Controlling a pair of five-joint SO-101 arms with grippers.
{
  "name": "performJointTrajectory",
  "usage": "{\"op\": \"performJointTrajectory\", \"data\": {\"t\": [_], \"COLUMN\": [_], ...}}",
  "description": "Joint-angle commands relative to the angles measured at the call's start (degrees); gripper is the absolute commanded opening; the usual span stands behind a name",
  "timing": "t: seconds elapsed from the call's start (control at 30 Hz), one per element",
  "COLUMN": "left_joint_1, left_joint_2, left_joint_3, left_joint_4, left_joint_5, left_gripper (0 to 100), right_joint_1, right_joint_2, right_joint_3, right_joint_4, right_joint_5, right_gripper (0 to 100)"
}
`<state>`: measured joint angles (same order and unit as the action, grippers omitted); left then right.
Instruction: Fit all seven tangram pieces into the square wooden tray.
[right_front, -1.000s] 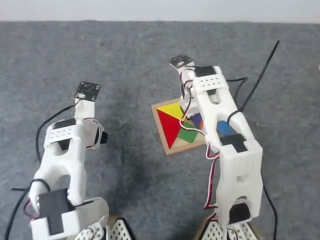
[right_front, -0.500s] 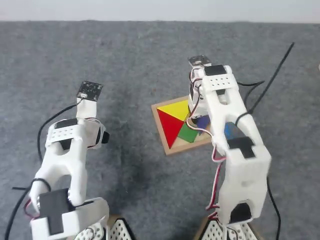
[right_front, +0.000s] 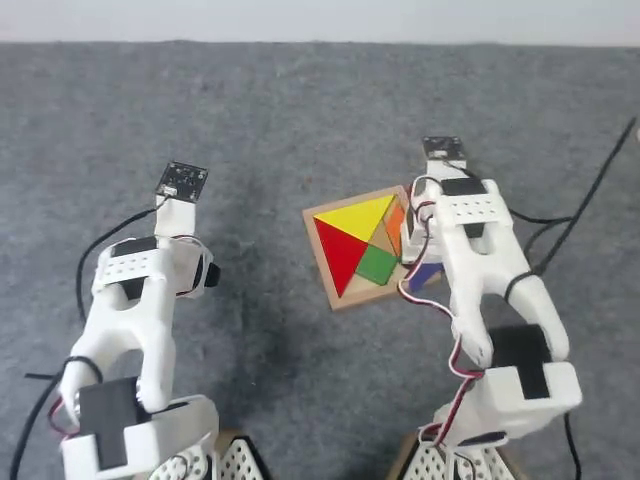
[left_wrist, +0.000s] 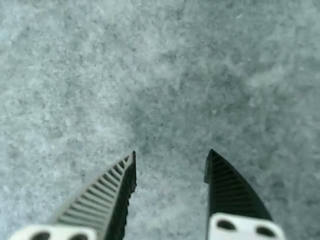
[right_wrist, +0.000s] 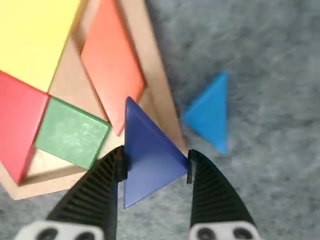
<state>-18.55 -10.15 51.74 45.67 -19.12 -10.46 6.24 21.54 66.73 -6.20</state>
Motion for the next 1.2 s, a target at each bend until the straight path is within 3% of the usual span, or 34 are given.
{"op": "performJointTrajectory", "data": {"t": [0.0,0.43,0.7,0.93,1.17], "left_joint_1": [0.18,0.09,0.09,0.18,0.09], "left_joint_2": [-1.41,-1.41,-1.41,-1.41,-1.49], "left_joint_3": [-0.66,-0.66,-0.57,-0.57,-0.57], "left_joint_4": [-1.14,-1.23,-1.23,-1.23,-1.23], "left_joint_5": [-0.79,-0.79,-0.79,-0.79,-0.79], "left_gripper": [22,22,22,22,22], "right_joint_1": [0.31,-4.18,-2.59,-1.19,-2.07], "right_joint_2": [3.03,14.81,11.56,-0.31,3.82], "right_joint_3": [-3.43,-17.85,-16.62,-3.25,-3.60], "right_joint_4": [-0.66,1.10,4.97,0.48,0.04], "right_joint_5": [-0.53,-1.85,-2.73,-0.79,0.00], "right_gripper": [2.6,2.6,2.5,2.5,2.1]}}
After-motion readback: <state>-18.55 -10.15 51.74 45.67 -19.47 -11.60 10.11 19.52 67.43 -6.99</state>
